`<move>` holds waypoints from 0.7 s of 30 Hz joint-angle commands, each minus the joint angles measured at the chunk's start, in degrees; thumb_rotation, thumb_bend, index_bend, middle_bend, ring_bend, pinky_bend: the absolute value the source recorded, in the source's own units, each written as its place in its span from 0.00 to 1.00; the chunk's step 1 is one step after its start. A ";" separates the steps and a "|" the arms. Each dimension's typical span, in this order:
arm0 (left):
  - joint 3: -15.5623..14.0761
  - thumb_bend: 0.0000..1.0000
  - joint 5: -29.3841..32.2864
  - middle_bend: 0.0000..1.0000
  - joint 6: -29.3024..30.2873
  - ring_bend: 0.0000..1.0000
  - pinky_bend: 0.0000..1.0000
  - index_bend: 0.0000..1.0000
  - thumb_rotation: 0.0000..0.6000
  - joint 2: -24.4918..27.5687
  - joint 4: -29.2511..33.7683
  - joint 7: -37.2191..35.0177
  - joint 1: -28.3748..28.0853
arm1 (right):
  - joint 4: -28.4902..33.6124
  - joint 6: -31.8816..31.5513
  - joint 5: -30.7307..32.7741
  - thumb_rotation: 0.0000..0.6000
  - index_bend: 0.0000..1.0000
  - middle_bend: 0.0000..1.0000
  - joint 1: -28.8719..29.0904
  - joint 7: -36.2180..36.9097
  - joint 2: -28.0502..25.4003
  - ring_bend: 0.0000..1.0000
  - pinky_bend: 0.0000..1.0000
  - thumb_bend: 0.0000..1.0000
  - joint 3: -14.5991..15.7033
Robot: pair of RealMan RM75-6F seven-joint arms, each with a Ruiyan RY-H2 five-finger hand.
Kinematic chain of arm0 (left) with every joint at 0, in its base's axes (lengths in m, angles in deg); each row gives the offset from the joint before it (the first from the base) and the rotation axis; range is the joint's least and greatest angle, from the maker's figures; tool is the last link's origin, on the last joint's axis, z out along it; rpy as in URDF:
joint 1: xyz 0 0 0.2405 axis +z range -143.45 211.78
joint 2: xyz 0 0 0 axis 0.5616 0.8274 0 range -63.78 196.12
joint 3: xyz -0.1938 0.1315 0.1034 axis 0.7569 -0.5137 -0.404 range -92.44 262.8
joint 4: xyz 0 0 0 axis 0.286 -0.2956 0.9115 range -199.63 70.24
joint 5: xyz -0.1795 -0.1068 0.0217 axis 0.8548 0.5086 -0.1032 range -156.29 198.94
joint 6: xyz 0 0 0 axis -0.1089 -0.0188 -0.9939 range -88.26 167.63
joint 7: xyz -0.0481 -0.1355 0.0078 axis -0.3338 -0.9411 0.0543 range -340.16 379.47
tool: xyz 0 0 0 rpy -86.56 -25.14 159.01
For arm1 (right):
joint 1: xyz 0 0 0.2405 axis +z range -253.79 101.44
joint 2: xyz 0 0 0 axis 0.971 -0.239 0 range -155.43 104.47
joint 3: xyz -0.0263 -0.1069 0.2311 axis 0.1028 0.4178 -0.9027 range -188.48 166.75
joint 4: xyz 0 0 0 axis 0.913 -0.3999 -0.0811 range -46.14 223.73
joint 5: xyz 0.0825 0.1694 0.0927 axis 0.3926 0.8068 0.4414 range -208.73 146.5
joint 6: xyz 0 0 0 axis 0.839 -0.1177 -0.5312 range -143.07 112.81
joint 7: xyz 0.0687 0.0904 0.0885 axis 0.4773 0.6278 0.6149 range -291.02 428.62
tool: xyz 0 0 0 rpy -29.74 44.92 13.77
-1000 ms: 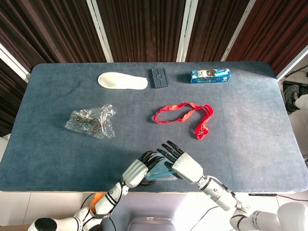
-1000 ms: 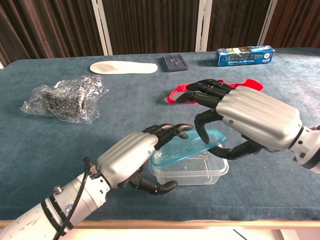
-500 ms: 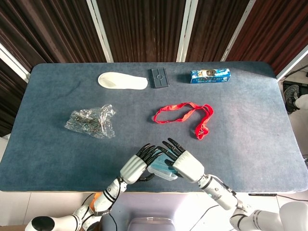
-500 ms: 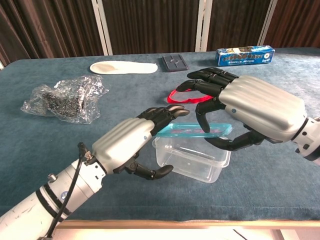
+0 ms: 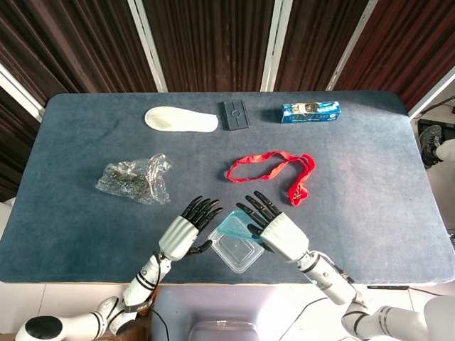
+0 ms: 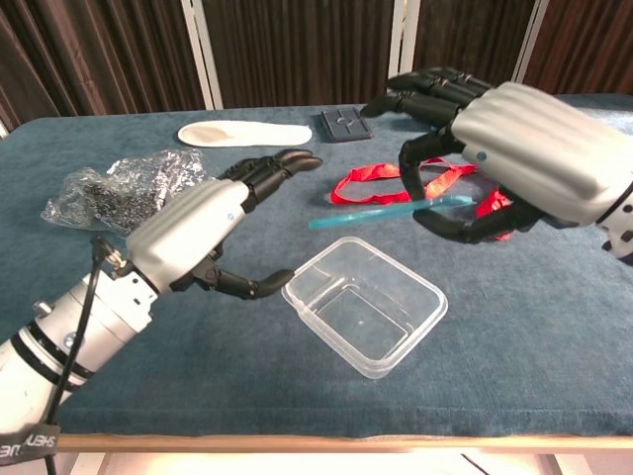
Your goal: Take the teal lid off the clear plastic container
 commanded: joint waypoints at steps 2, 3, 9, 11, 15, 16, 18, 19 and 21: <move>2.00 0.29 0.60 0.00 1.43 0.00 0.00 0.00 1.00 2.61 2.09 0.65 -0.37 | 2.09 -1.30 1.29 1.00 0.79 0.24 -0.09 -1.55 -2.07 0.03 0.00 0.59 -2.30; 2.40 0.29 0.76 0.00 1.61 0.00 0.00 0.00 1.00 3.46 2.82 0.66 -0.43 | 2.85 -1.33 1.84 1.00 0.79 0.24 -0.02 -1.54 -2.80 0.03 0.00 0.59 -2.98; 3.19 0.30 1.99 0.00 1.63 0.00 0.00 0.00 1.00 8.91 6.56 2.85 0.46 | 3.94 -1.30 3.71 1.00 0.79 0.24 -0.48 -3.72 -7.09 0.03 0.00 0.59 -4.84; 3.21 0.30 2.65 0.00 1.86 0.00 0.00 0.00 1.00 11.08 7.57 4.02 1.39 | 2.71 -1.20 4.19 1.00 0.79 0.24 -1.05 -4.53 -8.30 0.03 0.00 0.59 -4.69; 4.05 0.30 5.69 0.00 2.10 0.00 0.00 0.00 1.00 15.33 8.94 5.09 3.95 | -2.97 0.02 6.53 1.00 0.79 0.24 -2.86 -3.69 -9.07 0.03 0.00 0.59 -3.43; 4.15 0.31 6.53 0.00 1.94 0.00 0.00 0.00 1.00 16.10 9.24 4.94 4.59 | -4.74 0.51 7.17 1.00 0.79 0.24 -3.26 -3.45 -8.68 0.03 0.00 0.59 -3.09; 4.10 0.31 8.11 0.00 1.38 0.00 0.00 0.00 1.00 17.71 9.79 4.25 5.92 | -9.70 2.20 8.30 1.00 0.79 0.24 -3.93 -2.80 -7.17 0.03 0.00 0.59 -1.96; 3.98 0.31 8.66 0.00 1.09 0.00 0.00 0.00 1.00 18.28 9.84 4.14 6.44 | -11.94 3.15 8.72 1.00 0.79 0.24 -4.14 -2.59 -6.33 0.03 0.00 0.59 -1.41; 3.48 0.31 9.58 0.00 0.32 0.00 0.00 0.00 1.00 19.33 9.89 4.03 7.48 | -16.96 5.00 9.22 1.00 0.77 0.24 -4.39 -1.93 -4.01 0.03 0.00 0.59 -0.27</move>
